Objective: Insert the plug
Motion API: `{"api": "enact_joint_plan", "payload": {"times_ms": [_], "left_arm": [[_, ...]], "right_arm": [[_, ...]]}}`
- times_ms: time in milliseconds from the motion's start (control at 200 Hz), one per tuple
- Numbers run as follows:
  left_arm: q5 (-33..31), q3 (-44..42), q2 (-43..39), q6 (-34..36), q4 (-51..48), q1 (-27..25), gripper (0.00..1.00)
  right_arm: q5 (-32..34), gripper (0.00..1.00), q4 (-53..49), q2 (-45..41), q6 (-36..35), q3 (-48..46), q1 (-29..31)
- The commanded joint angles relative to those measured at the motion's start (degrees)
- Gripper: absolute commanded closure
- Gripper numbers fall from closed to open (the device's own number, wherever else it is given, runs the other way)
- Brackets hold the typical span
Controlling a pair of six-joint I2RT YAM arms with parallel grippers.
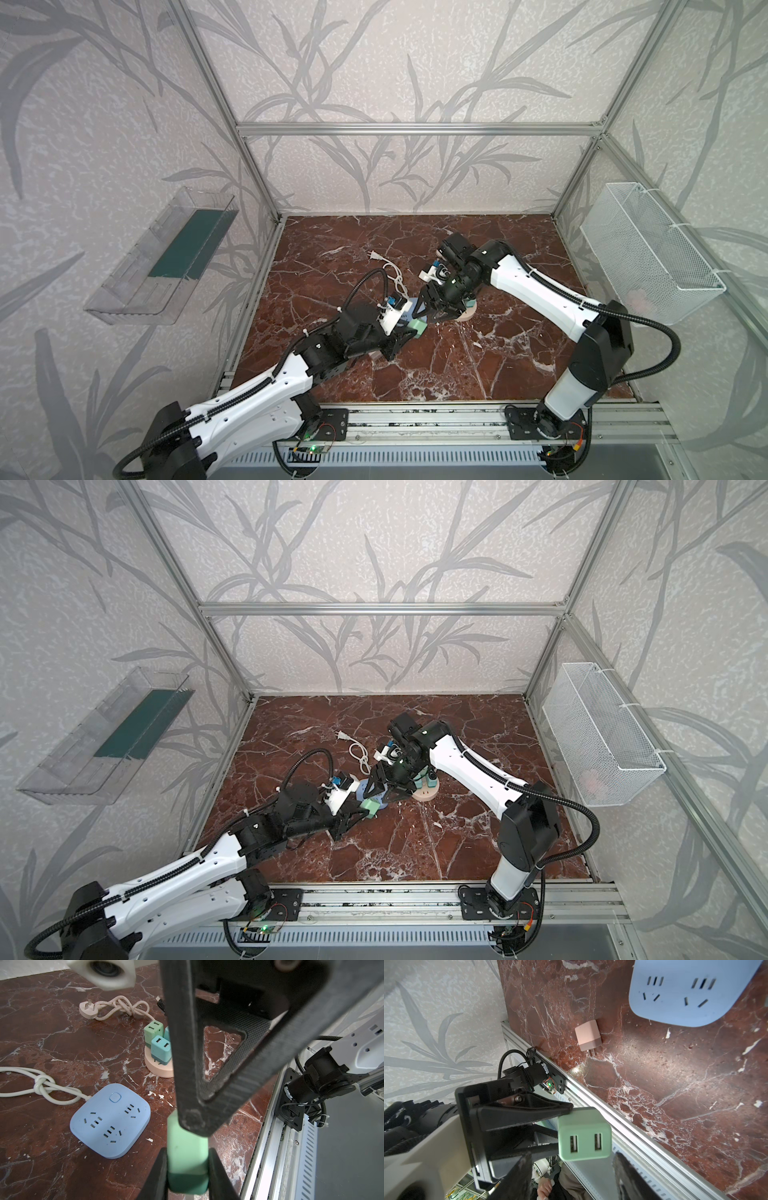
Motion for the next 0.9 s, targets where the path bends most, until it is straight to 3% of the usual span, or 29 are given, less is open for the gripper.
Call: {"api": "enact_joint_plan", "payload": {"times_ms": [0, 500, 635, 785, 860, 895], "left_arm": [[-0.7, 2.0, -0.8, 1.2, 0.1, -0.3, 1.00], [0.5, 2.2, -1.3, 0.6, 0.4, -0.4, 1.00], [0.5, 2.2, -1.2, 0.5, 0.5, -0.3, 1.00], [-0.3, 2.2, -1.4, 0.3, 0.6, -0.3, 1.00], [-1.3, 2.0, -1.6, 0.0, 0.6, -0.4, 1.00], [-2.9, 2.1, -1.6, -0.7, 0.7, -0.3, 0.99]], "right_arm": [[-1.8, 0.38, 1.2, 0.4, 0.5, -1.7, 0.4], [-7.1, 0.43, 7.1, 2.2, 1.9, -4.8, 0.4], [-7.8, 0.50, 7.8, 1.8, 2.1, -5.3, 0.4], [-8.9, 0.78, 8.9, 1.7, 2.5, -6.1, 0.4], [-9.1, 1.00, 9.6, 1.5, 2.9, -6.6, 0.4], [-8.9, 1.00, 9.6, 1.5, 2.8, -6.6, 0.4]]}}
